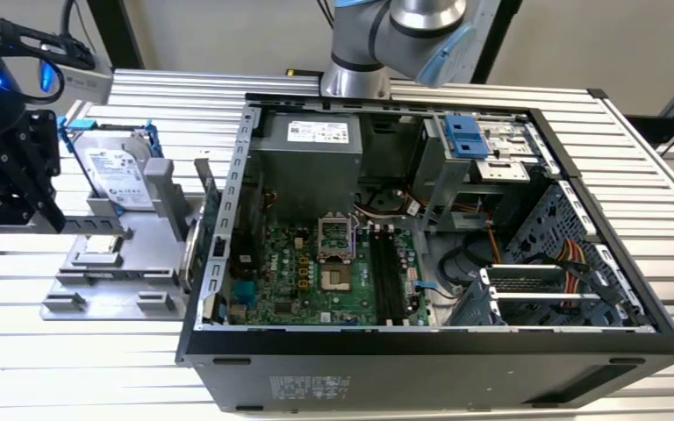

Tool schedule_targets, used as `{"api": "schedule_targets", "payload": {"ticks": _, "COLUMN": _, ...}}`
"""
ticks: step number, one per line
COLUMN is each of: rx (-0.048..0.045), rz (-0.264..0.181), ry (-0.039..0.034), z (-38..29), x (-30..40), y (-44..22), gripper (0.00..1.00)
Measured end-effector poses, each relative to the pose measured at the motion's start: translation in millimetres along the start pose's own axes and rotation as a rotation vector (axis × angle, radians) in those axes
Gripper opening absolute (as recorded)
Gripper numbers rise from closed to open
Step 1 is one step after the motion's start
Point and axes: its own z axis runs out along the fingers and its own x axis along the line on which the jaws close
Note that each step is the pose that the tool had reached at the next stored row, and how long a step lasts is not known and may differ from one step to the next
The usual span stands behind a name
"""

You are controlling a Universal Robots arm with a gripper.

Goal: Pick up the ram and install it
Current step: 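Pick up the ram and move it above insertion slot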

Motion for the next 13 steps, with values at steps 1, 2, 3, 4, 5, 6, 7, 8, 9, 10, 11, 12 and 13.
{"api": "schedule_targets", "payload": {"ticks": 1, "rx": -0.0001, "rz": 0.0, "ry": 0.0001, "z": -0.4, "x": 0.0, "y": 0.0, "gripper": 0.0}}
{"api": "schedule_targets", "payload": {"ticks": 2, "rx": -0.0001, "rz": 0.0, "ry": 0.0001, "z": -0.8, "x": 0.0, "y": 0.0, "gripper": 0.0}}
{"api": "schedule_targets", "payload": {"ticks": 3, "rx": -0.0001, "rz": 0.0, "ry": 0.0001, "z": -1.1, "x": 0.0, "y": 0.0, "gripper": 0.0}}
{"api": "schedule_targets", "payload": {"ticks": 4, "rx": -0.0001, "rz": 0.0, "ry": 0.0001, "z": -1.5, "x": 0.0, "y": 0.0, "gripper": 0.0}}
{"api": "schedule_targets", "payload": {"ticks": 5, "rx": -0.0001, "rz": 0.0, "ry": 0.0001, "z": -1.8, "x": 0.0, "y": 0.0, "gripper": 0.0}}
{"api": "schedule_targets", "payload": {"ticks": 6, "rx": -0.0001, "rz": 0.0, "ry": 0.0001, "z": -2.2, "x": 0.0, "y": 0.1, "gripper": 0.0}}
{"api": "schedule_targets", "payload": {"ticks": 7, "rx": -0.0002, "rz": 0.0, "ry": 0.0001, "z": -2.6, "x": 0.0, "y": 0.1, "gripper": 0.0}}
{"api": "schedule_targets", "payload": {"ticks": 8, "rx": -0.0001, "rz": 0.0, "ry": 0.0001, "z": -3.0, "x": 0.0, "y": 0.0, "gripper": 0.0}}
{"api": "schedule_targets", "payload": {"ticks": 9, "rx": -0.0001, "rz": 0.0, "ry": 0.0001, "z": -3.5, "x": 0.0, "y": 0.1, "gripper": 0.0}}
{"api": "schedule_targets", "payload": {"ticks": 10, "rx": -0.0001, "rz": 0.0, "ry": 0.0001, "z": -4.1, "x": 0.0, "y": 0.1, "gripper": 0.0}}
{"api": "schedule_targets", "payload": {"ticks": 11, "rx": -0.0002, "rz": 0.0, "ry": 0.0002, "z": -4.8, "x": 0.0, "y": 0.1, "gripper": 0.0}}
{"api": "schedule_targets", "payload": {"ticks": 12, "rx": -0.0001, "rz": 0.0, "ry": 0.0001, "z": -5.3, "x": 0.0, "y": 0.1, "gripper": 0.0}}
{"api": "schedule_targets", "payload": {"ticks": 13, "rx": -0.0001, "rz": 0.0, "ry": 0.0001, "z": -6.0, "x": 0.0, "y": 0.1, "gripper": 0.0}}
